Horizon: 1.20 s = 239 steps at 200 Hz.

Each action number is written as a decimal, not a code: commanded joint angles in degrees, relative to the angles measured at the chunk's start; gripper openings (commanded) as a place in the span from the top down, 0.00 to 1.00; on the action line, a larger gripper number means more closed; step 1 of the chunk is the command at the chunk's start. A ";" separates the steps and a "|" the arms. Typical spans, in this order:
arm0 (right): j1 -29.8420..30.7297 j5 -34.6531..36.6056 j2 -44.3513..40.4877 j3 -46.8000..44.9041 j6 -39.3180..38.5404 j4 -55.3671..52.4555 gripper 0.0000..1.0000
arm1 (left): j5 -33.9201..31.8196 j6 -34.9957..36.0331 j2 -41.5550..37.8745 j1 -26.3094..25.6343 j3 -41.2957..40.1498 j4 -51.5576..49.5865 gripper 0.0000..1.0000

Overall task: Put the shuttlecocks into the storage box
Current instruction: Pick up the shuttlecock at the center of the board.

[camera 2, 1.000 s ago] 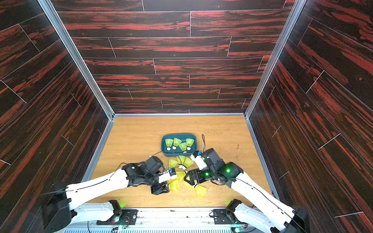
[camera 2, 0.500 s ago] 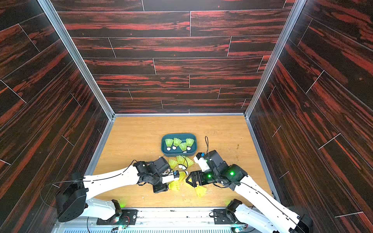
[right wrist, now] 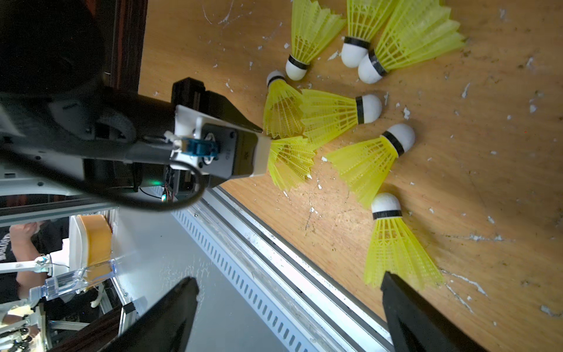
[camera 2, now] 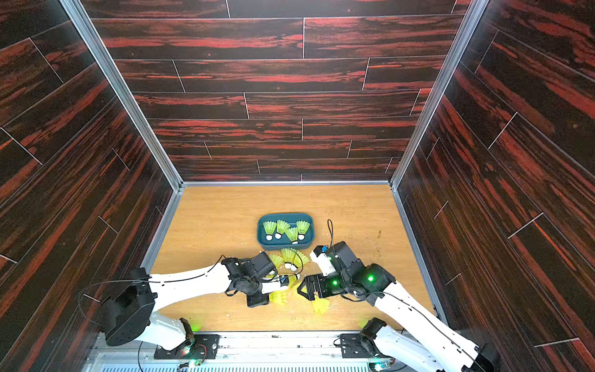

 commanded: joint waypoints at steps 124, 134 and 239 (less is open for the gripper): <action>0.30 0.12 1.61 -0.08 0.85 1.11 0.02 | -1.12 0.40 6.73 -1.04 4.33 -2.07 0.65; 0.28 0.35 1.67 0.01 0.79 1.09 0.02 | -1.01 0.46 6.57 -1.04 4.24 -1.94 0.67; 0.17 8.41 2.90 7.23 0.92 0.84 0.05 | 0.48 -8.39 -9.17 -1.12 2.38 -7.66 0.74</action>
